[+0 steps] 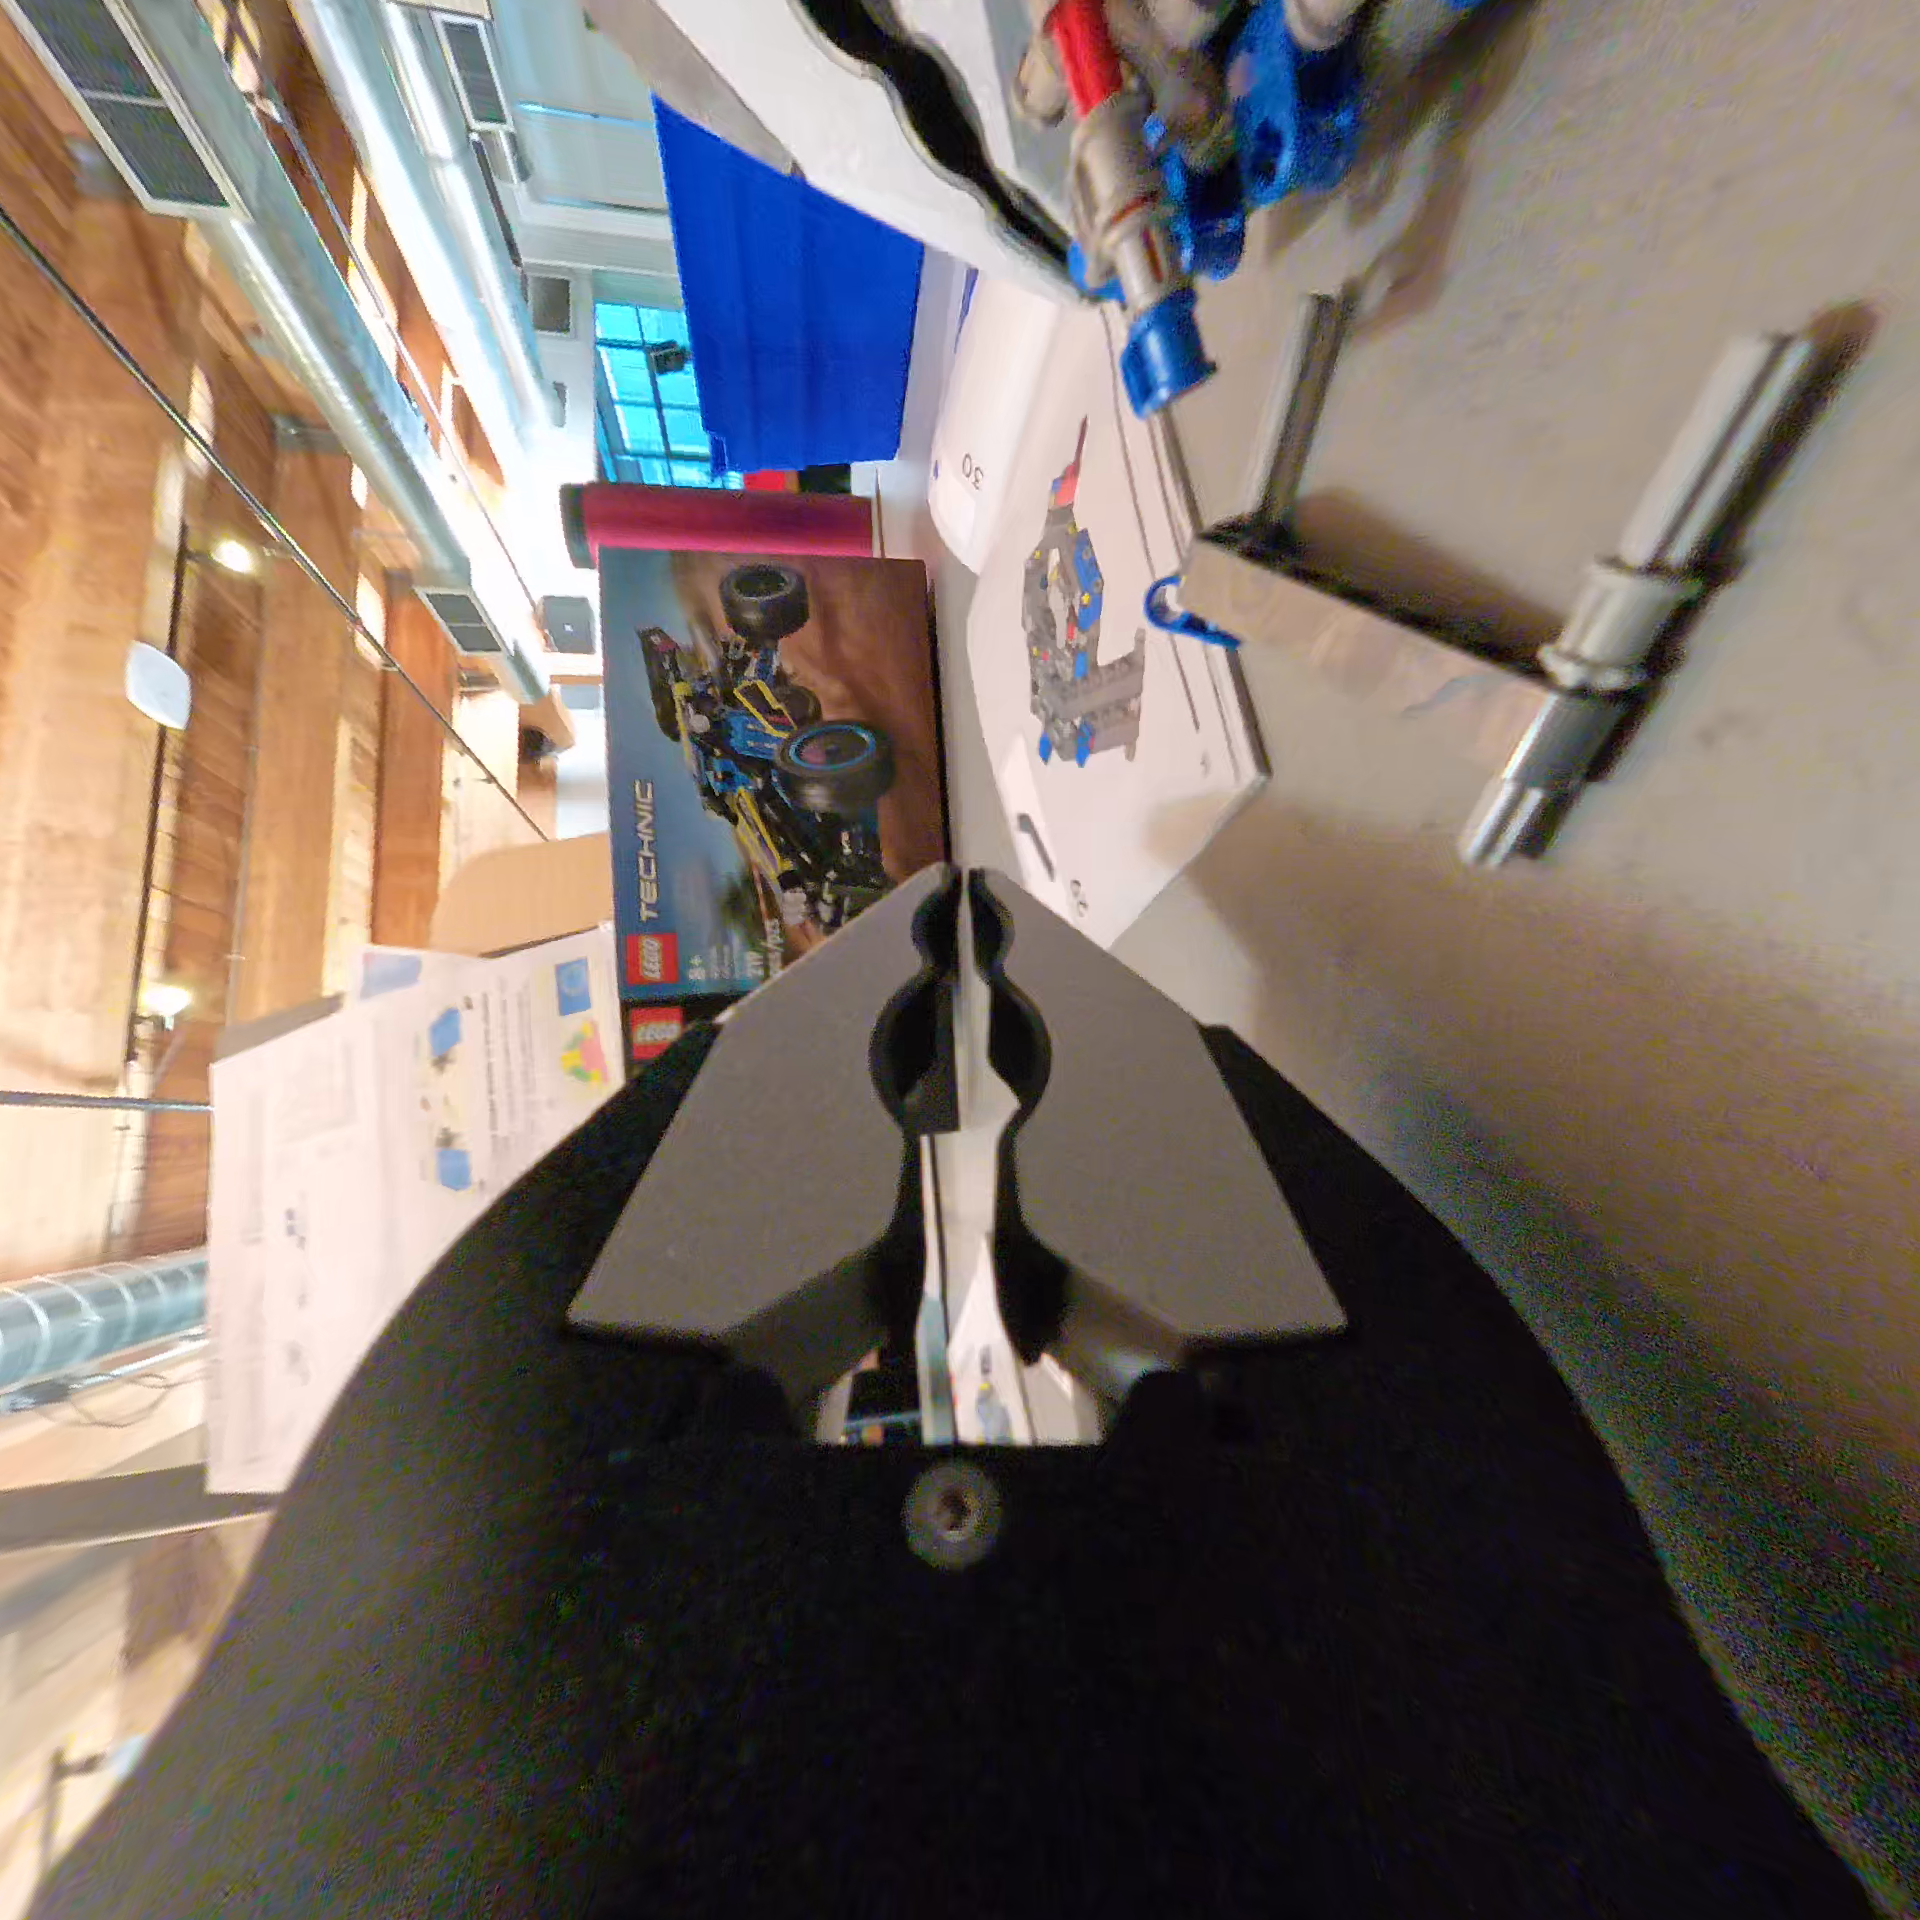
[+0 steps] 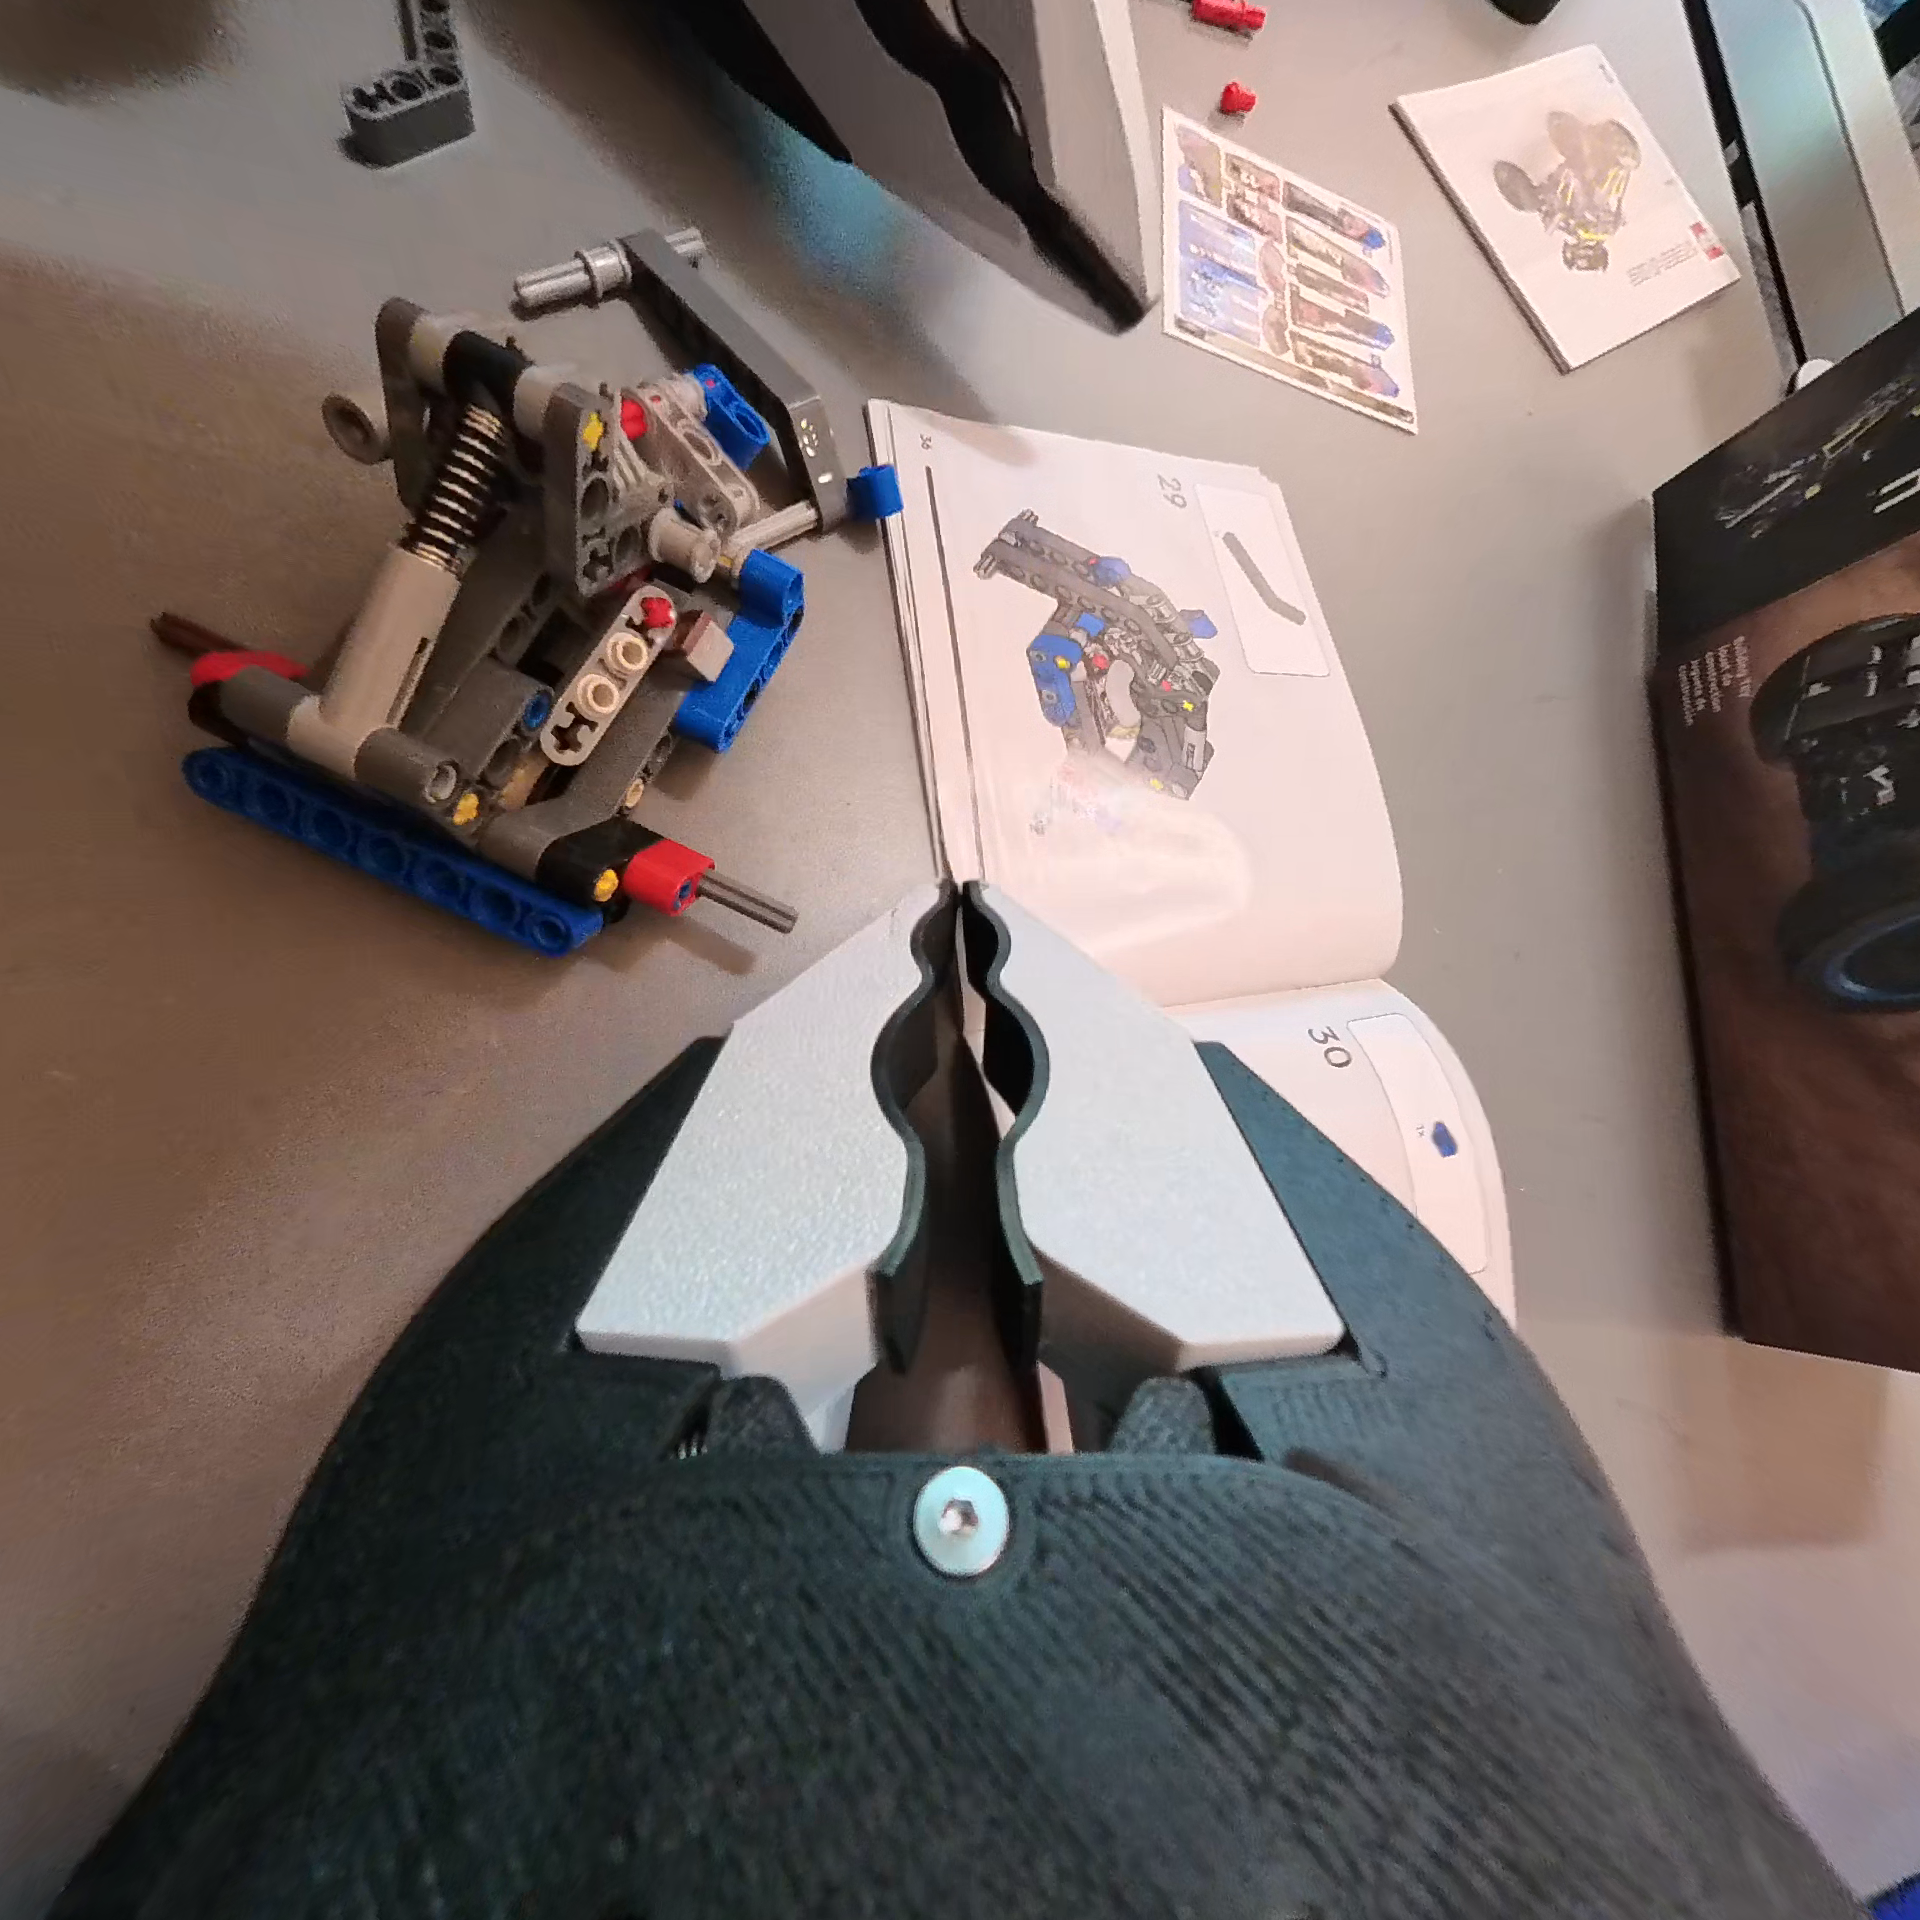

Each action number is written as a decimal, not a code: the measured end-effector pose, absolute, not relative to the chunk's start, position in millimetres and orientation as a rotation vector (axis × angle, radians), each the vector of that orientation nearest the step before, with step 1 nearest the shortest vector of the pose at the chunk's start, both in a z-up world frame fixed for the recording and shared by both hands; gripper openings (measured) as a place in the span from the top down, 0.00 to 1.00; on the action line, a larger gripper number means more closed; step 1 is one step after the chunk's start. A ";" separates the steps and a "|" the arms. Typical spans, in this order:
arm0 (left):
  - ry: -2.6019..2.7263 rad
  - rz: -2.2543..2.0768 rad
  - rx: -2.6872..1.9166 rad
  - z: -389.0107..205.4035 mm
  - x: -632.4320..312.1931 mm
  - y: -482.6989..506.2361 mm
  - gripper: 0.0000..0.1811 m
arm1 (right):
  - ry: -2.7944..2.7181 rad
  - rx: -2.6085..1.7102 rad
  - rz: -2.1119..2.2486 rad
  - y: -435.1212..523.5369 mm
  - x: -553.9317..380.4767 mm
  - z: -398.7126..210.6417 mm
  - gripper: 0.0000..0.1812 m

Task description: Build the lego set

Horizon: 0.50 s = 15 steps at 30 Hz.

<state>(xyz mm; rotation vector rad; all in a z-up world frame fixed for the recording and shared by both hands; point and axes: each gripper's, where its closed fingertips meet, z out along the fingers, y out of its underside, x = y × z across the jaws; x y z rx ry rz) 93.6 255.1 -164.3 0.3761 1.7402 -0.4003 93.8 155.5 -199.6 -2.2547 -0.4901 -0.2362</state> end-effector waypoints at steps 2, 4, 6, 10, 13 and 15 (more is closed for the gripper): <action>1.737 -0.377 0.405 -165.1 92.5 252.8 1.00 | -0.498 -2.252 -0.242 155.6 93.7 -199.5 1.00; 1.729 -0.358 0.414 -164.8 93.5 252.0 1.00 | -0.505 -2.249 -0.247 155.6 93.7 -199.4 1.00; 1.717 -0.350 0.410 -162.5 95.4 252.3 1.00 | -0.500 -2.242 -0.243 155.9 94.0 -199.2 1.00; 1.699 -0.332 0.382 -158.0 101.9 256.6 1.00 | -0.491 -2.217 -0.257 157.0 94.8 -194.0 1.00; 1.684 -0.327 0.360 -154.6 105.6 260.1 1.00 | -0.480 -2.148 -0.315 159.6 96.9 -178.0 0.98; 1.681 -0.325 0.344 -153.6 107.6 262.2 1.00 | -0.485 -2.108 -0.348 162.0 97.0 -170.0 0.95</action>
